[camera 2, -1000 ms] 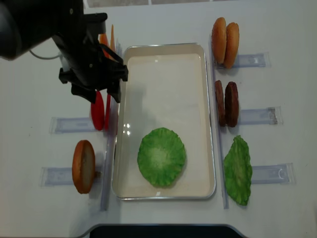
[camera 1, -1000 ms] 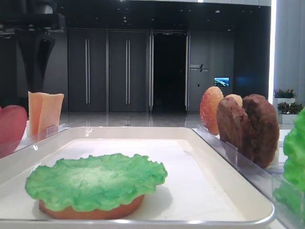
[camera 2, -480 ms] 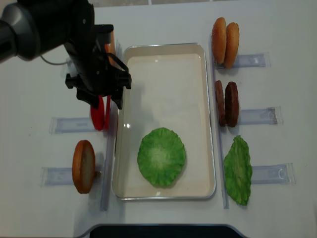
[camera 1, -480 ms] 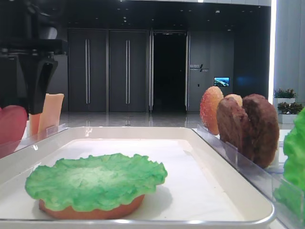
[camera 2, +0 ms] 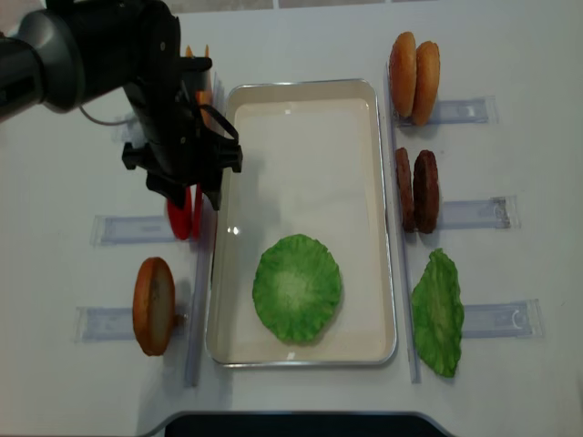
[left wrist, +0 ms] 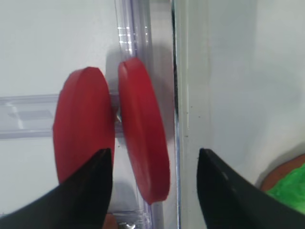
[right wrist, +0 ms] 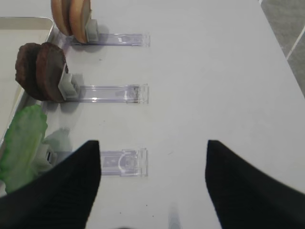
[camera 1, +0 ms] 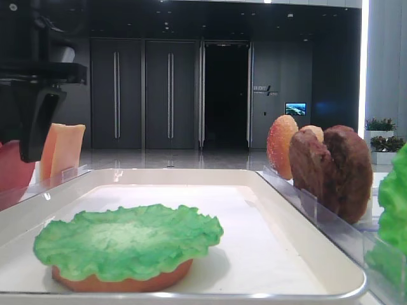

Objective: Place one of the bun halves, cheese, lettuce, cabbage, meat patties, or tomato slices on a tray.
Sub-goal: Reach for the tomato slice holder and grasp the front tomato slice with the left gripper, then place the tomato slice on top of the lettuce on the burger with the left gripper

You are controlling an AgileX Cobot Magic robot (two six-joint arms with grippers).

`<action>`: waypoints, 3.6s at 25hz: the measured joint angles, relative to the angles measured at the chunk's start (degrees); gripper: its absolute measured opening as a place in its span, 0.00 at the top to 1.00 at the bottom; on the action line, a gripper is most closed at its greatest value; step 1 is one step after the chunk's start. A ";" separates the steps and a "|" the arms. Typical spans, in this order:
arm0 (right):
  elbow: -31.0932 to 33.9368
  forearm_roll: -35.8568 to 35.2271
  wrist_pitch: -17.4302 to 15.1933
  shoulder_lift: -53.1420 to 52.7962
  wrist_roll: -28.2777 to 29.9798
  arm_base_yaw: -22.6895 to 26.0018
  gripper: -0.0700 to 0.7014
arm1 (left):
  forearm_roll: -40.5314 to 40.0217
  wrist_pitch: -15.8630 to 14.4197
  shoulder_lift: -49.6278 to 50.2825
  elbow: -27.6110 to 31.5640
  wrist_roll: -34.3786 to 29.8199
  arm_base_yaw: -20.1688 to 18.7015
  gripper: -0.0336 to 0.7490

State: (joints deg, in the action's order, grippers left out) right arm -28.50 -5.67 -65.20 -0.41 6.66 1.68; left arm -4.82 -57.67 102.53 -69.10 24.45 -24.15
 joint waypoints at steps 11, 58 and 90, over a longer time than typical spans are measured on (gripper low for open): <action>0.00 0.00 0.00 0.00 0.00 0.00 0.29 | -2.52 -1.17 0.00 0.00 0.00 0.00 0.55; 0.00 0.00 0.00 0.00 0.00 0.00 0.29 | -1.73 -11.82 -3.56 -9.59 -1.22 0.00 0.88; 0.00 0.00 0.00 0.00 0.00 0.00 0.29 | 16.59 1.18 -13.93 -1.25 -2.53 -9.88 0.88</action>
State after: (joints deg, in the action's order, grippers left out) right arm -28.50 -5.67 -65.20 -0.41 6.66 1.68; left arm 11.77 -56.50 88.60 -70.35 21.91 -34.02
